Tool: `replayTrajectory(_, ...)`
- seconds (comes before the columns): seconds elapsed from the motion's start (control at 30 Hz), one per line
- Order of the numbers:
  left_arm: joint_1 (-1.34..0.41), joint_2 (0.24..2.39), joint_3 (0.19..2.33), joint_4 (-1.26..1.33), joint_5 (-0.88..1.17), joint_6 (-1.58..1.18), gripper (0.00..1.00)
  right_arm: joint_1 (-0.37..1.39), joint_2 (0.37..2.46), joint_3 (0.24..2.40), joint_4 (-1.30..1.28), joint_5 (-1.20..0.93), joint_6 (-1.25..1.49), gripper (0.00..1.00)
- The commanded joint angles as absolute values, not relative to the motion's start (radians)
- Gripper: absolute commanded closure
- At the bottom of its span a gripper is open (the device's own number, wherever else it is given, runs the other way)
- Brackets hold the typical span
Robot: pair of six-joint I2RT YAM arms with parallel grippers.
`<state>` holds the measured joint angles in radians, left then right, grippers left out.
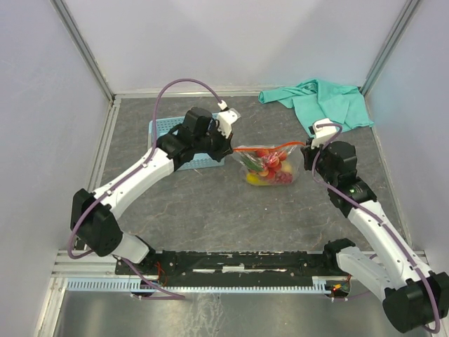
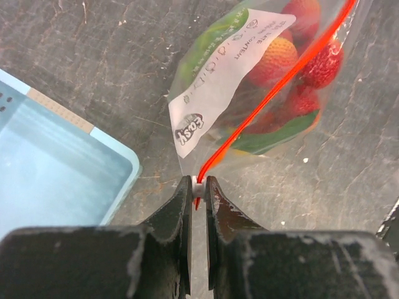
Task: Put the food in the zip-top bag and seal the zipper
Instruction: Place the zipper food storage bag at the center of the board, then reset both arms
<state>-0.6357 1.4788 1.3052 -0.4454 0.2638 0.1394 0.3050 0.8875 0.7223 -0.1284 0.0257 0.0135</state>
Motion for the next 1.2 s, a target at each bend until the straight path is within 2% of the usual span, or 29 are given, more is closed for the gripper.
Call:
replayTrajectory(0.0, -0.631, 1.456, 1.273, -0.31, 0.317, -0.044, 0.97, 0.299, 0.852, 0.739, -0.06, 0.054, 0.065, 0.95)
replayTrajectory(0.23, -0.631, 1.406, 1.152, -0.269, 0.363, -0.234, 0.85, 0.299, 0.762, 0.72, -0.184, 0.032, 0.199, 0.8)
replayTrajectory(0.37, -0.629, 1.344, 1.141, -0.268, 0.313, -0.289, 0.68, 0.3, 0.685, 0.8, -0.327, 0.052, 0.188, 0.6)
replayTrajectory(0.53, -0.629, 1.249, 1.147, -0.299, 0.246, -0.379, 0.56, 0.299, 0.566, 0.837, -0.457, 0.05, 0.201, 0.45)
replayTrajectory(0.67, -0.63, 1.121, 1.074, -0.308, 0.138, -0.481, 0.47, 0.299, 0.438, 0.817, -0.558, 0.056, 0.197, 0.32)
replayTrajectory(0.73, -0.629, 1.041, 1.037, -0.35, 0.004, -0.558, 0.4, 0.3, 0.372, 0.837, -0.637, 0.111, 0.191, 0.22)
replayTrajectory(0.83, -0.63, 0.916, 0.985, -0.458, -0.155, -0.602, 0.32, 0.299, 0.285, 0.88, -0.74, 0.183, 0.184, 0.0)
replayTrajectory(0.9, -0.63, 0.818, 0.937, -0.538, -0.287, -0.599, 0.17, 0.299, 0.218, 0.896, -0.794, 0.245, 0.188, 0.01)
replayTrajectory(0.93, -0.631, 0.771, 0.919, -0.58, -0.353, -0.61, 0.13, 0.299, 0.182, 0.902, -0.816, 0.287, 0.195, 0.01)
replayTrajectory(1.17, -0.63, 0.394, 0.84, -0.748, -0.625, -0.628, 0.0, 0.298, 0.009, 0.942, -0.945, 0.413, 0.212, 0.01)
